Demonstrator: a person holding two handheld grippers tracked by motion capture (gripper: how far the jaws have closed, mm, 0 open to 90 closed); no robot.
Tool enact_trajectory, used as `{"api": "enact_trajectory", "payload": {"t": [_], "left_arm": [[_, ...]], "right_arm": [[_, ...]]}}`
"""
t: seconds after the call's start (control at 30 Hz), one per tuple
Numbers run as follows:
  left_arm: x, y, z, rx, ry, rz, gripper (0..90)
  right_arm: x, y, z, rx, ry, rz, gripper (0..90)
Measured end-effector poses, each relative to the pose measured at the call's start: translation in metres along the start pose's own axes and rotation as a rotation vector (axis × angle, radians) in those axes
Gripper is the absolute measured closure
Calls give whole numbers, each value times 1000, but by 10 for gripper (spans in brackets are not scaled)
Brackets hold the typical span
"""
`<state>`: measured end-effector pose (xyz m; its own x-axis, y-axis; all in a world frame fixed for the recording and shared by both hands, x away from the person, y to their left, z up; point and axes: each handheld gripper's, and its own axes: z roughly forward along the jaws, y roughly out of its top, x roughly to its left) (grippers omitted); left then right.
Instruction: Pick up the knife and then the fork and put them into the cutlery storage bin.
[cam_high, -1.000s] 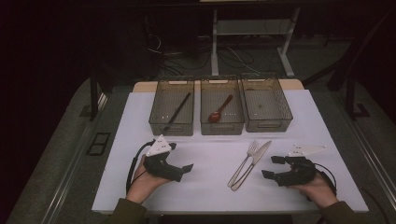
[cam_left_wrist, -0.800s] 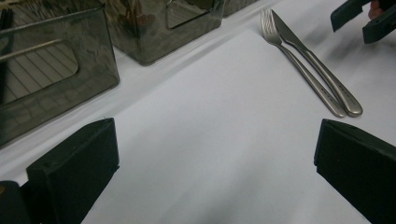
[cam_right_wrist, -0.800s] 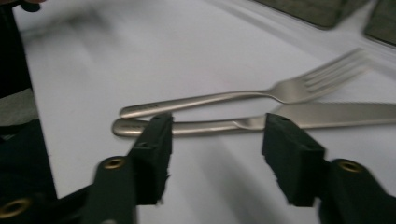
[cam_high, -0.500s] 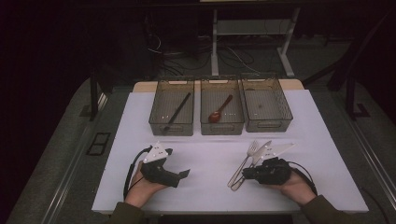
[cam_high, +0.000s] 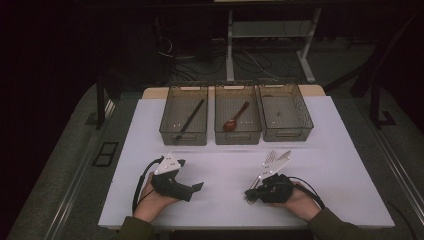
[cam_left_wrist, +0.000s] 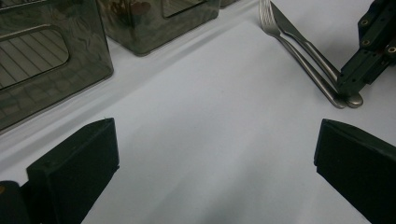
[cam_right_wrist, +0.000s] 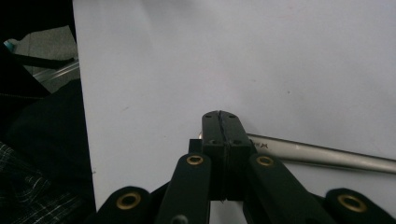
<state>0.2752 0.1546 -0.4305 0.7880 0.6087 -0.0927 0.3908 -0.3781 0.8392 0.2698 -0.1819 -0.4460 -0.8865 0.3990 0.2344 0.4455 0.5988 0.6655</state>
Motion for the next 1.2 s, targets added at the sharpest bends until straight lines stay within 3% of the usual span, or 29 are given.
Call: {"api": "enact_trajectory", "payload": {"t": [0.53,0.9,1.2], "left_arm": [[-1,1,0,-1,-14,6,0],[-3,2,0,4,-20,10,0],[-3,2,1,1,-21,11,0]], "right_arm": [[6,-1,2,48,-12,-10,891],[8,-8,-7,69,-25,1,891],[4,-19,-22,91,-65,26,892]]}}
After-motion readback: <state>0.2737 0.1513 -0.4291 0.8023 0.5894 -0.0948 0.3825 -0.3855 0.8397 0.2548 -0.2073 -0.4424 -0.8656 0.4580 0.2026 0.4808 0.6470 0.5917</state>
